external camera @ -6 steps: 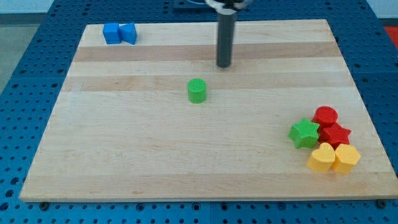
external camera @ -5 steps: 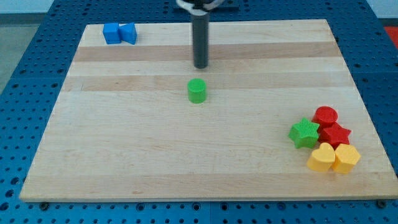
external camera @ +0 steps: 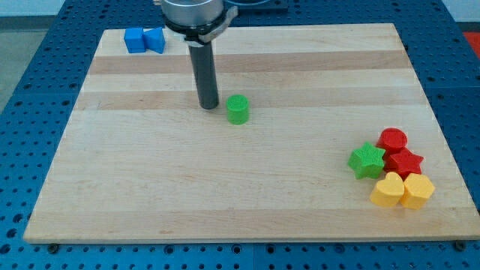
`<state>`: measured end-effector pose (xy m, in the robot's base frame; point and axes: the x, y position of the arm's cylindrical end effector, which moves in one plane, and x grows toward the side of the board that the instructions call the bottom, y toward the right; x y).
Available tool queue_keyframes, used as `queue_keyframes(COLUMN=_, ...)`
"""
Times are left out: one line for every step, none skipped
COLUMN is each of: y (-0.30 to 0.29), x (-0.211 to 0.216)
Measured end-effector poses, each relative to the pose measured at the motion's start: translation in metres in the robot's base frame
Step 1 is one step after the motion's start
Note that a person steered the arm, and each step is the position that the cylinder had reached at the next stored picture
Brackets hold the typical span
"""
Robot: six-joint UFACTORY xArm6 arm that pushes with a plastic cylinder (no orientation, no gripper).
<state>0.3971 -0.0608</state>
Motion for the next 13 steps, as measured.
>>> queue_keyframes(y=0.028, x=0.0)
queue_keyframes(y=0.052, x=0.008)
queue_keyframes(y=0.067, x=0.021)
queue_keyframes(y=0.065, x=0.031)
queue_keyframes(y=0.06, x=0.051)
queue_keyframes(y=0.052, x=0.074)
queue_keyframes(y=0.052, x=0.097)
queue_keyframes(y=0.053, x=0.114)
queue_keyframes(y=0.066, x=0.117)
queue_keyframes(y=0.076, x=0.116)
queue_keyframes(y=0.076, x=0.103)
queue_keyframes(y=0.077, x=0.083)
queue_keyframes(y=0.077, x=0.063)
